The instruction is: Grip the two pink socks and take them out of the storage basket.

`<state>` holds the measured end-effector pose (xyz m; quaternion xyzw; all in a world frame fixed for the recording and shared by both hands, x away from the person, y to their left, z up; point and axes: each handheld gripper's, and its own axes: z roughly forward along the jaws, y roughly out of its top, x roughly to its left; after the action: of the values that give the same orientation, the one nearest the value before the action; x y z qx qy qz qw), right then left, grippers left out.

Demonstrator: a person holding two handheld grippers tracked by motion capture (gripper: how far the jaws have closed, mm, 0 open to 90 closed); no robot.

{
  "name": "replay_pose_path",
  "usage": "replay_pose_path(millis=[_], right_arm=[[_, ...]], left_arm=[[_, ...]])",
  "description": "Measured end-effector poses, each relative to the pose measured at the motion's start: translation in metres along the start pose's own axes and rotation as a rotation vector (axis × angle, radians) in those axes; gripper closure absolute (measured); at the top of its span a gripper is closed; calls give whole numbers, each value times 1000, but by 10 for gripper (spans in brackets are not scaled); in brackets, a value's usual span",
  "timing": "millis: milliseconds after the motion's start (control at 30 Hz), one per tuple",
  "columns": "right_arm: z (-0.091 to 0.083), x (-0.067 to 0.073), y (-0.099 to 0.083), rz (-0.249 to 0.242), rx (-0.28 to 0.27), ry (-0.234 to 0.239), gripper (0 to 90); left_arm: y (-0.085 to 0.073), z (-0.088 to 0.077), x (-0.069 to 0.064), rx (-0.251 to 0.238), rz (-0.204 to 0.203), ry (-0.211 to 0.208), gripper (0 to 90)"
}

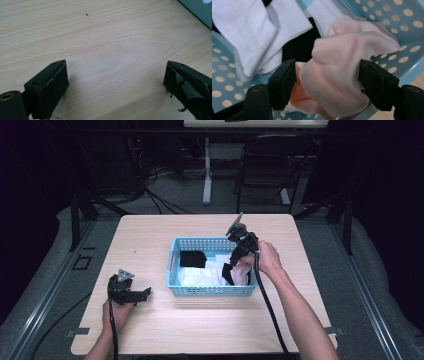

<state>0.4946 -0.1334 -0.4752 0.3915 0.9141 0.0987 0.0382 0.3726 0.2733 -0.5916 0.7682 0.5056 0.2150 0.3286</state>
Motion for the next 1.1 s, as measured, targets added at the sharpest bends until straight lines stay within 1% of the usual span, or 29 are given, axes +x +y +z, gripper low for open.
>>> replay_pose_path(millis=[100,133,167,200,233,267,300,333,367,400,433,467,500,600,633,733,767,800,833,867,900,933,967,1033,1067,1100], right_arm=[[4,1,-1,7,25,-5,290],[6,1,-1,4,26,-8,293],[5,0,-1,-10,45,-11,303],[8,1,-2,4,26,-13,320],[9,2,-1,1,32,-18,353],[9,2,-1,1,32,-18,353],[11,3,-1,3,46,-29,411],[11,3,-1,3,46,-29,411],[12,4,0,-4,63,-35,501],[12,4,0,-4,63,-35,501],[13,4,-1,5,61,-34,537],[13,4,0,-1,69,-39,594],[13,5,0,2,65,-45,678],[13,5,0,7,66,-52,770],[13,5,0,12,63,-55,786],[9,4,-1,5,55,-54,805],[6,4,-2,14,36,-45,813],[4,3,-2,10,40,-44,815],[0,4,-2,19,21,-37,817],[0,4,-2,19,21,-37,817],[-7,4,-1,19,2,-40,819],[-7,4,-1,19,2,-40,819],[-16,6,0,16,-8,-42,820],[-24,9,1,13,-22,-42,820],[-27,9,2,4,-23,-46,820],[-31,10,2,7,-40,-43,820]], left_arm=[[0,0,0,1,0,-1,56],[0,0,0,1,0,-1,56],[0,0,0,1,0,-1,56],[0,0,0,1,0,-1,56],[0,0,0,1,0,-1,56],[0,0,0,1,0,-1,56],[0,0,0,1,0,-1,56],[0,0,0,1,0,-1,56],[0,0,0,1,0,-1,56],[0,0,0,1,0,-1,56],[0,0,0,1,-1,0,56],[0,0,0,0,-1,0,56],[0,0,0,0,0,0,56],[0,0,0,0,0,0,56],[0,0,0,0,0,-1,56],[0,0,0,0,0,-1,56],[0,0,0,0,1,-2,56],[0,0,0,-1,2,-1,56],[0,0,0,-1,3,-2,56],[0,0,0,-1,3,-2,56],[0,0,0,-1,3,-2,56],[0,0,0,-1,3,-2,56],[0,0,0,0,1,-2,56],[0,0,0,-1,2,-1,56],[0,0,0,-1,3,-2,56],[0,0,0,-1,3,-2,56]])
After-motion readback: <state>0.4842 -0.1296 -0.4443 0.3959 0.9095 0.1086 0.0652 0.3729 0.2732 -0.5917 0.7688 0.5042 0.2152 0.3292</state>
